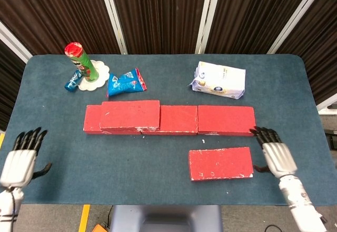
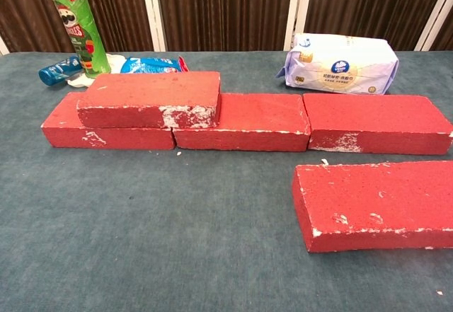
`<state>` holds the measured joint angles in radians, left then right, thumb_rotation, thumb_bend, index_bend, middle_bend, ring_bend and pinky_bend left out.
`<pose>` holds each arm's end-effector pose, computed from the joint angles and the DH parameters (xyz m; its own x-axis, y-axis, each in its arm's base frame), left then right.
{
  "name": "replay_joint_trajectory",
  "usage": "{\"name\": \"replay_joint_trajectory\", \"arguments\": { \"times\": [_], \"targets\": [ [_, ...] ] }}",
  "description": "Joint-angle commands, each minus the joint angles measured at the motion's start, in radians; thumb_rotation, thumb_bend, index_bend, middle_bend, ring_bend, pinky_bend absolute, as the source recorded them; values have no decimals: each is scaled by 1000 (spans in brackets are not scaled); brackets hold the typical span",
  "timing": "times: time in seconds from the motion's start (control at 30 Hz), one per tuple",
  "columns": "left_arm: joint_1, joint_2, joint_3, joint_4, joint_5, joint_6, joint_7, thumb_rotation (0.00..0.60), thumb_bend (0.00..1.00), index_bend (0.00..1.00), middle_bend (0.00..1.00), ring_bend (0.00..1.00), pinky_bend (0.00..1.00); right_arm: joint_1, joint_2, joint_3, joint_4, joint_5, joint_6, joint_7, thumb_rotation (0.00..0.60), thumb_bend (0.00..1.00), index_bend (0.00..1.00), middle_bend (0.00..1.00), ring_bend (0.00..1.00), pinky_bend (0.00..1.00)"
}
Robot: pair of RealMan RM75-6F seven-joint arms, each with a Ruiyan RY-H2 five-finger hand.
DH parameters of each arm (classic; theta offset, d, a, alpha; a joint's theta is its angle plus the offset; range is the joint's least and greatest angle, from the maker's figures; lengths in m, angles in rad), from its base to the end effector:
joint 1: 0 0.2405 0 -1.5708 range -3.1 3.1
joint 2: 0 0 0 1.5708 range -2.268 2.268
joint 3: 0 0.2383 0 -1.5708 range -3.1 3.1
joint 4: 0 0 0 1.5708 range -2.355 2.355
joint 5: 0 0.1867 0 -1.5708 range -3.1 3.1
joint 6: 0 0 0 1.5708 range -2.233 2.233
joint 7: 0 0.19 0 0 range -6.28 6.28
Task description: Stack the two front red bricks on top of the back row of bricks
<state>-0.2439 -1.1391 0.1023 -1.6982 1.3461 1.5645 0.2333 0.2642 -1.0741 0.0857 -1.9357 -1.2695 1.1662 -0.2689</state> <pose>-0.2714 0.2372 0.1574 0.5241 0.0331 0.8510 0.8515 -0.0026 -0.5243 -0.2287 -0.2573 0.1150 0.3585 -0.2806 0.8904 -0.9328 -0.0700 0.3535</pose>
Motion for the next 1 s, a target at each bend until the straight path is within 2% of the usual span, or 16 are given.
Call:
{"name": "replay_joint_trajectory", "arguments": {
  "times": [0.03, 0.23, 0.37, 0.47, 0.6, 0.83, 1.0],
  "targets": [
    [42, -38, 5, 46, 36, 34, -24, 600, 232, 0, 0, 0, 24, 112, 58, 52, -158, 155, -80, -192, 600, 0, 158, 114, 56, 0],
    [63, -39, -18, 48, 40, 22, -35, 600, 231, 0, 0, 0, 24, 287, 143, 70, -265, 458, -213, -373, 600, 0, 82, 67, 20, 0],
    [64, -39, -22, 49, 41, 17, -35, 600, 232, 0, 0, 0, 24, 322, 154, 66, -276, 516, -227, -401, 600, 0, 65, 48, 7, 0],
    [68, -40, -30, 47, 42, -2, -30, 600, 231, 0, 0, 0, 23, 425, 170, 46, -290, 667, -268, -476, 600, 0, 51, 24, 0, 0],
    [74, -42, -50, 46, 25, -22, -30, 600, 231, 0, 0, 0, 23, 547, 101, 6, -272, 796, -268, -564, 600, 0, 30, 7, 0, 0],
    [90, -30, -72, 47, 27, -30, -59, 600, 231, 0, 0, 0, 22, 636, 31, -58, -275, 873, -245, -602, 600, 0, 0, 0, 0, 0],
    [97, -33, -84, 56, 39, -34, -70, 600, 232, 0, 0, 0, 21, 662, 12, -97, -285, 880, -247, -585, 600, 0, 0, 0, 0, 0]
  ]
}}
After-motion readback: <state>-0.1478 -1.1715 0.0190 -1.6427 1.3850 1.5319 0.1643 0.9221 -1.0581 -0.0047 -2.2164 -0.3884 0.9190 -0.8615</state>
